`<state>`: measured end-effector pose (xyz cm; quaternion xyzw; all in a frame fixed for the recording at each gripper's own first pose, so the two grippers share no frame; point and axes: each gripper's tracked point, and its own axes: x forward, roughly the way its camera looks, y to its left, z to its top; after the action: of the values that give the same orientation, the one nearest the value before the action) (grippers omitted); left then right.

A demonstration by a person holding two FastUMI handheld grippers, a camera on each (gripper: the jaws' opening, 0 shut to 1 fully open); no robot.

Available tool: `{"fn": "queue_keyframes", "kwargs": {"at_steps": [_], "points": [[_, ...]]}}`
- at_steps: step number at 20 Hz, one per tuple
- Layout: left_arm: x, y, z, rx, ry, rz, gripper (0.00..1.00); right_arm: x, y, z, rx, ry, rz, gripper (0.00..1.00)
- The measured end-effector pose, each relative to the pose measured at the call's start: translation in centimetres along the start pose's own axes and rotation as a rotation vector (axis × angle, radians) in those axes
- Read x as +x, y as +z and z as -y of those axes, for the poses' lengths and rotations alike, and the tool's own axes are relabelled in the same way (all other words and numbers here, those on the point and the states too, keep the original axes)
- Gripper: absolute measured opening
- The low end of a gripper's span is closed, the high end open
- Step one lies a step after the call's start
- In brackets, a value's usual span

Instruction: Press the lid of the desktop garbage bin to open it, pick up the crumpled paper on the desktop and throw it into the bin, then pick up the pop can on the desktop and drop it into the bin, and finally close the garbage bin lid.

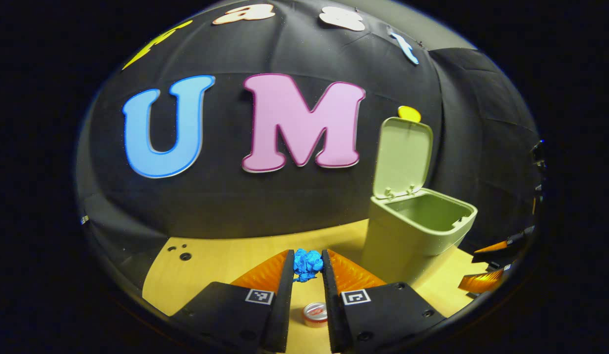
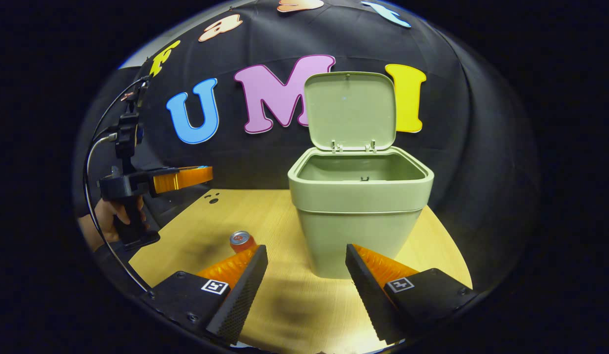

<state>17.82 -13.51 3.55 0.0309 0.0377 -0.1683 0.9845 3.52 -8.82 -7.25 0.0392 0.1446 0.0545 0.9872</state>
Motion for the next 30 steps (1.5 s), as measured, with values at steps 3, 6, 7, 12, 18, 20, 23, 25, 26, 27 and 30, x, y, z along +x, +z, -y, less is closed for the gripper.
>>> {"fn": "queue_keyframes", "kwargs": {"at_steps": [3, 6, 7, 12, 18, 20, 23, 25, 26, 27, 30], "points": [[1.7, 1.9, 4.6, -0.018, -0.087, 0.033, 0.32, -0.4, -0.5, 1.8, 0.003, -0.016, 0.001, 0.99], [3.4, 3.3, 9.0, -0.058, -0.174, 0.049, 0.36, -0.7, -1.1, 3.6, -0.014, -0.04, -0.002, 0.99], [3.9, 3.5, 10.0, -0.062, -0.193, 0.051, 0.35, -0.7, -1.2, 3.9, -0.012, -0.045, -0.004, 0.99], [5.9, 3.9, 14.8, -0.026, -0.298, 0.044, 0.36, -0.2, -1.3, 4.9, 0.003, -0.052, -0.01, 0.99], [7.1, 3.3, 18.6, 0.001, -0.391, 0.02, 0.38, 0.4, -1.7, 5.1, -0.009, -0.044, -0.033, 0.99], [7.4, 3.1, 19.4, 0.011, -0.419, 0.012, 0.41, 0.7, -2.0, 5.2, -0.011, -0.042, -0.045, 0.99], [7.6, 3.0, 19.6, 0.017, -0.421, 0.01, 0.51, 0.9, -2.1, 5.3, -0.01, -0.04, -0.054, 0.99], [7.4, 3.9, 18.6, 0.001, -0.385, 0.036, 0.79, 1.2, -2.1, 5.1, -0.007, -0.036, -0.057, 0.99], [7.4, 3.9, 18.0, -0.008, -0.371, 0.046, 0.93, 1.3, -2.2, 4.9, -0.006, -0.032, -0.059, 0.99], [7.2, 4.0, 17.1, -0.018, -0.352, 0.051, 0.98, 1.4, -2.3, 4.7, -0.004, -0.029, -0.063, 0.99], [6.1, 3.7, 12.7, -0.053, -0.249, 0.059, 0.97, 1.5, -2.8, 3.3, -0.008, -0.003, -0.079, 0.99]]}}
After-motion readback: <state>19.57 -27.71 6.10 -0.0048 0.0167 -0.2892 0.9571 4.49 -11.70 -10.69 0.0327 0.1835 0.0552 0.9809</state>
